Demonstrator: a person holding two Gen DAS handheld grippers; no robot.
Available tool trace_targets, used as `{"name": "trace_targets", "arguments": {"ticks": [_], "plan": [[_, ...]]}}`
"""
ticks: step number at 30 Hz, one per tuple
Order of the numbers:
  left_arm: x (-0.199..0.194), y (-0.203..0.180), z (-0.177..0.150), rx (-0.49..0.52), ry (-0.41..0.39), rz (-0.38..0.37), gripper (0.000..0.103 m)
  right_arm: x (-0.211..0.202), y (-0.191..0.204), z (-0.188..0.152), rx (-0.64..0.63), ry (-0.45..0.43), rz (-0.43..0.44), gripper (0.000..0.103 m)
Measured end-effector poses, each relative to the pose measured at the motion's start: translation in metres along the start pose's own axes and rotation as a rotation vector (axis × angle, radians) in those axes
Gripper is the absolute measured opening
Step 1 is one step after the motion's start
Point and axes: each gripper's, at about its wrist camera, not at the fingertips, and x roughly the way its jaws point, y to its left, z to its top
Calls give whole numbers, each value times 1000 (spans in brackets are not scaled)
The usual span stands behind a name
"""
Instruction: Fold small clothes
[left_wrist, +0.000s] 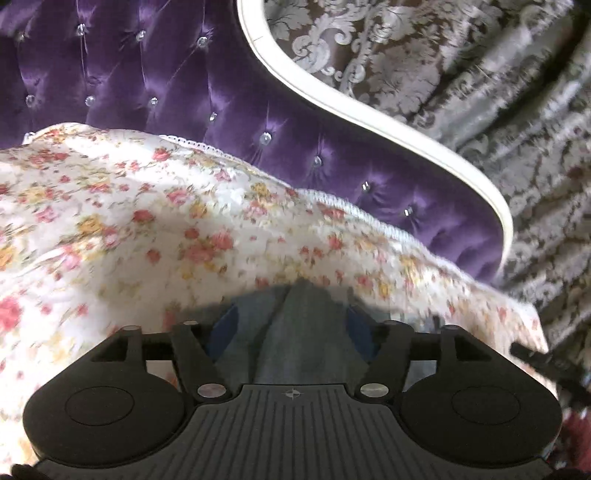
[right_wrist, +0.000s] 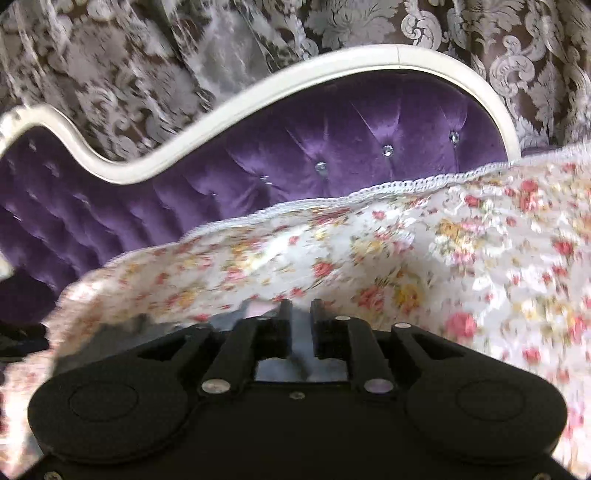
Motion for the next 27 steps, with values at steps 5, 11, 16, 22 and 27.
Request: {"name": "trace_targets", "arguments": {"ticks": [5, 11, 16, 22, 27], "plan": [[-22, -8, -38, 93, 46, 25, 64, -32, 3, -25, 60, 18, 77, 60], [-34, -12, -71, 143, 70, 53, 65, -51, 9, -60, 27, 58, 39, 60], [-20, -7, -86, 193, 78, 124, 66, -48, 9, -76, 5, 41, 14, 60], [-16, -11, -93, 230, 57, 150, 70, -48, 23, -81, -96, 33, 8, 60], [-15, -11, -93, 228, 66, 148, 72, -46, 32, -87, -152, 51, -17, 25]]}}
